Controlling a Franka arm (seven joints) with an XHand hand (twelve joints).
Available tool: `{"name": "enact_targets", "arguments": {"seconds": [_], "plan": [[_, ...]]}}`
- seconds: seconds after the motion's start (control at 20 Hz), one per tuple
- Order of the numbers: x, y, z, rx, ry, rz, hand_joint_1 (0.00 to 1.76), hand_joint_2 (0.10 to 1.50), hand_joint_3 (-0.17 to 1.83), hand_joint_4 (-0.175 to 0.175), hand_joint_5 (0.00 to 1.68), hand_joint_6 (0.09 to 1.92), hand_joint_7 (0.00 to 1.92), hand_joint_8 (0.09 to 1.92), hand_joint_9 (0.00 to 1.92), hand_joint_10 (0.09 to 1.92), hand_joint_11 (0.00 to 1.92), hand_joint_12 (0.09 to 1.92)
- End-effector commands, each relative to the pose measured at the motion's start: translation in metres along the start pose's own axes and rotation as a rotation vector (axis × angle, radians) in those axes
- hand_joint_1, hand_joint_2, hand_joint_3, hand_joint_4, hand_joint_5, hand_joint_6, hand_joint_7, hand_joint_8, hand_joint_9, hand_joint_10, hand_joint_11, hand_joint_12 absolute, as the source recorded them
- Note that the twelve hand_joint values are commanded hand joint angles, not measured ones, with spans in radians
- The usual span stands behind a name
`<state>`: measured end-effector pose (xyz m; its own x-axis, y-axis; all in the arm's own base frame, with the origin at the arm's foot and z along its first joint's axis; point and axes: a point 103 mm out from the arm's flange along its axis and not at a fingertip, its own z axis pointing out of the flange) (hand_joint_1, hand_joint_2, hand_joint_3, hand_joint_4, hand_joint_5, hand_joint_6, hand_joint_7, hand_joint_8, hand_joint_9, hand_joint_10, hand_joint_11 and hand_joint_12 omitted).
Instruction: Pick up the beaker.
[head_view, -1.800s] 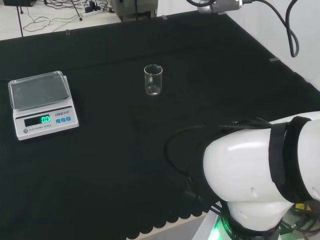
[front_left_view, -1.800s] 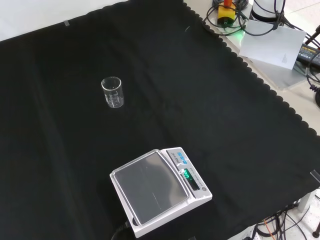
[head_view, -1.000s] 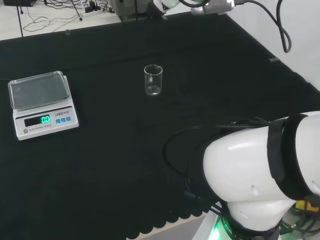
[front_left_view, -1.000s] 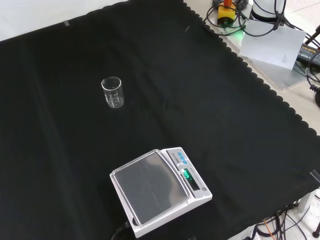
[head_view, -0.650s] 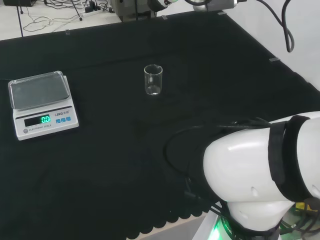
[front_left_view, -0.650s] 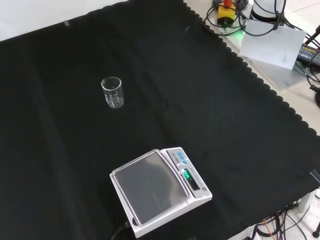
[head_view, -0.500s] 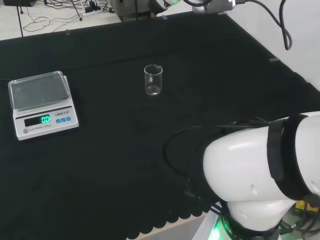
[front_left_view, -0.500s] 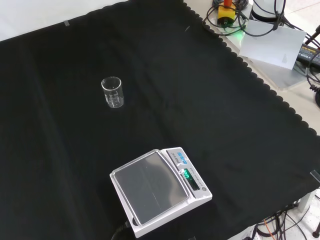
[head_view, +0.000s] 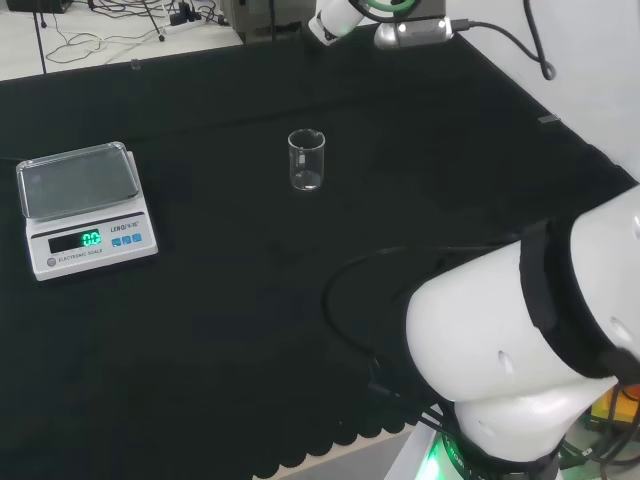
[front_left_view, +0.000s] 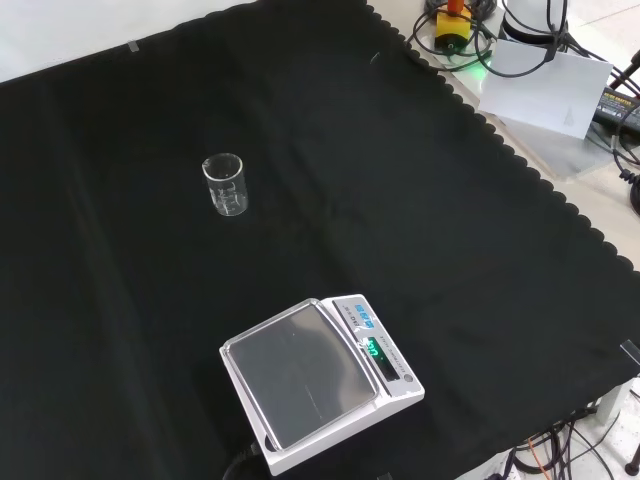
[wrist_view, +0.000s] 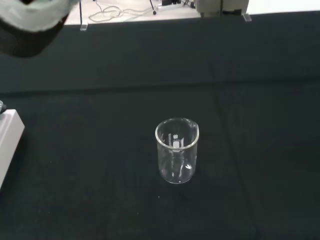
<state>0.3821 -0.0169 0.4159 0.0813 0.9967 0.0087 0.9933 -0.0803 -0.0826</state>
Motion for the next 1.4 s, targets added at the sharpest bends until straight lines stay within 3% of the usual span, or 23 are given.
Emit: {"name": "enact_targets", "arguments": {"seconds": [0.05,0.6,0.9,1.4], "plan": [[-0.008,0.051,0.024,0.009,0.012,-0.009,0.71,0.65,0.41,0.007,0.21,0.09,0.22,0.78,0.25,0.86,0.00,1.30],[-0.019,0.103,0.069,0.018,0.022,-0.026,0.71,0.66,0.39,0.010,0.19,0.09,0.18,0.78,0.23,0.85,0.00,1.24],[-0.031,0.118,0.100,-0.005,0.057,-0.015,0.71,0.67,0.38,0.018,0.18,0.09,0.13,0.77,0.21,0.86,0.00,1.21],[-0.039,0.145,0.144,0.026,0.088,-0.015,0.72,0.67,0.37,0.030,0.17,0.09,0.10,0.76,0.19,0.85,0.00,1.18]]}}
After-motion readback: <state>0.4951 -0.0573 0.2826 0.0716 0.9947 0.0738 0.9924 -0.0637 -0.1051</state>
